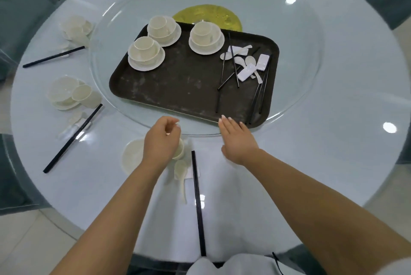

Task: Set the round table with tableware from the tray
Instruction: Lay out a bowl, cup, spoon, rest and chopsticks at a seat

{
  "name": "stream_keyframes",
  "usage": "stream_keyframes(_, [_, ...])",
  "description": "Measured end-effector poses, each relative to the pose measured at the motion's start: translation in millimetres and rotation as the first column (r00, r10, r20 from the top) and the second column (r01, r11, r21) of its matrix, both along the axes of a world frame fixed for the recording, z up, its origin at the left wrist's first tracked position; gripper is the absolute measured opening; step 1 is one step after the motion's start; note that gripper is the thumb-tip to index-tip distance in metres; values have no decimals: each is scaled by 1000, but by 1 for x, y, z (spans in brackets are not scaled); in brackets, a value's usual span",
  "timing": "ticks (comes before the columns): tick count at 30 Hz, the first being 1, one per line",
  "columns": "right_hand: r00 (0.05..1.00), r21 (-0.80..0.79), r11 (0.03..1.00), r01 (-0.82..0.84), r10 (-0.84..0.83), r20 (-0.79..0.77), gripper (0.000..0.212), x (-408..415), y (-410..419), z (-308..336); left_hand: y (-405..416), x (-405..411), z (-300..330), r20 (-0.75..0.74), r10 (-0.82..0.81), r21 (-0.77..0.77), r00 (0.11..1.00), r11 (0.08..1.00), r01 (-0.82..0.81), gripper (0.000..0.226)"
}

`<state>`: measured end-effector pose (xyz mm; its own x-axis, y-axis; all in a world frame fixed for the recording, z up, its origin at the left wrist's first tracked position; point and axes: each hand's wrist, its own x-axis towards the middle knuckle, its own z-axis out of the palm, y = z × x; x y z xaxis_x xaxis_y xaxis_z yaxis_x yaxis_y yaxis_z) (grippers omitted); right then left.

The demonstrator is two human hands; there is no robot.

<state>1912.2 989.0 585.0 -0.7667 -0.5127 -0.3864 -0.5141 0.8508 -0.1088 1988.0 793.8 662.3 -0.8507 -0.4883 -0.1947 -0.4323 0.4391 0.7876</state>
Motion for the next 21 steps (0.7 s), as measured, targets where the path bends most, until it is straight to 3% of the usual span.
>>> stream_keyframes(6, [1000, 27, 1000, -10, 11, -20, 79, -8, 25, -7, 17, -19, 1, 56, -83, -33, 995, 996, 85, 19])
stream_keyframes(13, [994, 68, 994, 86, -81, -74, 78, -18, 58, -10, 22, -28, -2, 136, -142, -126, 980, 979, 159, 22])
stream_keyframes(21, [947, 134, 937, 322, -319, -44, 74, -49, 103, 7, 29, -47, -14, 302, -233, -233, 925, 922, 308, 47])
